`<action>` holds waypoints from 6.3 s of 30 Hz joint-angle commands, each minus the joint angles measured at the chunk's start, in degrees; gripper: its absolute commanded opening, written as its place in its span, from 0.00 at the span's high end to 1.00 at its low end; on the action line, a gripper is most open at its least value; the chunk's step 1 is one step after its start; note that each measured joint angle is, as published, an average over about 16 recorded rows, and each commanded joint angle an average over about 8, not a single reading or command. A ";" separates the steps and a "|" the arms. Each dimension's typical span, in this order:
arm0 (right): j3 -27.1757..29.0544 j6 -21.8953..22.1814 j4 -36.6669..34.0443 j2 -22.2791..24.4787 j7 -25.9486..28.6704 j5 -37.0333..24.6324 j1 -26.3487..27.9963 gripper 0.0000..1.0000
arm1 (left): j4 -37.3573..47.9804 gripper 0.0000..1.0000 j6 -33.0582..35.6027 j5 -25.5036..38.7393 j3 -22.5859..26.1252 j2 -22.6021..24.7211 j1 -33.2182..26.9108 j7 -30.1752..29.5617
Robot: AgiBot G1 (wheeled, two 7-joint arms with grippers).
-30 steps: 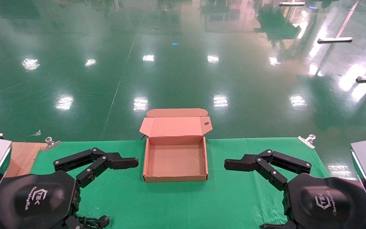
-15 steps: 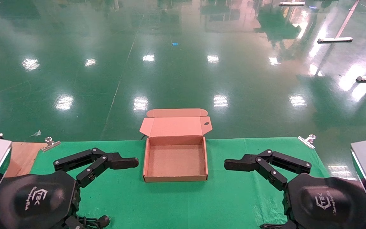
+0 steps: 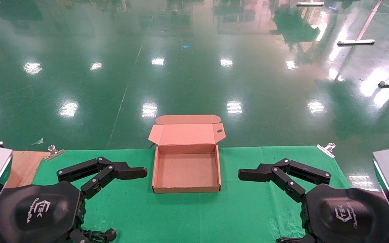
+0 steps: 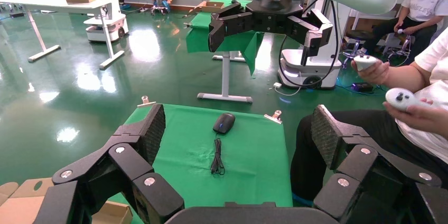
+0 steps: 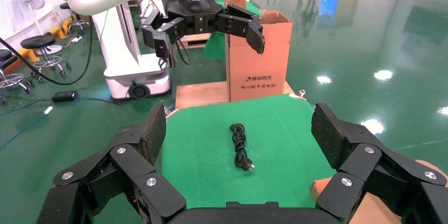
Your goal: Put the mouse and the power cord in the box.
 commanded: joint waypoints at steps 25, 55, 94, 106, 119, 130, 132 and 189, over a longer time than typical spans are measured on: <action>-16.95 -3.04 1.97 -5.40 -2.96 -40.57 16.47 0.00 | 12.36 0.00 3.91 17.41 7.10 1.86 -5.79 11.57; -32.49 15.87 -26.08 -21.41 -19.48 -78.48 18.80 0.00 | 54.43 0.00 -12.65 58.16 26.75 19.21 -24.28 40.08; -31.23 19.48 -48.55 -28.57 -36.93 -73.73 24.17 1.00 | 72.01 1.00 -18.85 57.82 26.11 23.49 -28.67 52.09; -31.21 18.55 -48.18 -28.08 -37.32 -73.47 24.05 1.00 | 73.17 1.00 -19.18 57.53 25.91 23.59 -28.41 52.38; -31.16 17.74 -46.46 -27.40 -36.21 -73.38 23.84 1.00 | 73.22 1.00 -17.72 57.02 25.55 23.29 -29.24 52.42; -29.18 14.91 -41.03 -24.88 -34.36 -70.20 24.72 1.00 | 71.35 1.00 -12.39 56.65 25.31 22.44 -34.52 53.89; -28.60 13.90 -39.11 -24.22 -33.74 -69.35 25.57 1.00 | 70.91 1.00 -11.47 56.69 25.33 22.39 -35.90 54.05; -32.62 13.49 -48.80 -42.28 -36.27 -58.53 53.40 1.00 | 68.44 1.00 -25.49 53.05 22.72 41.68 -45.25 63.86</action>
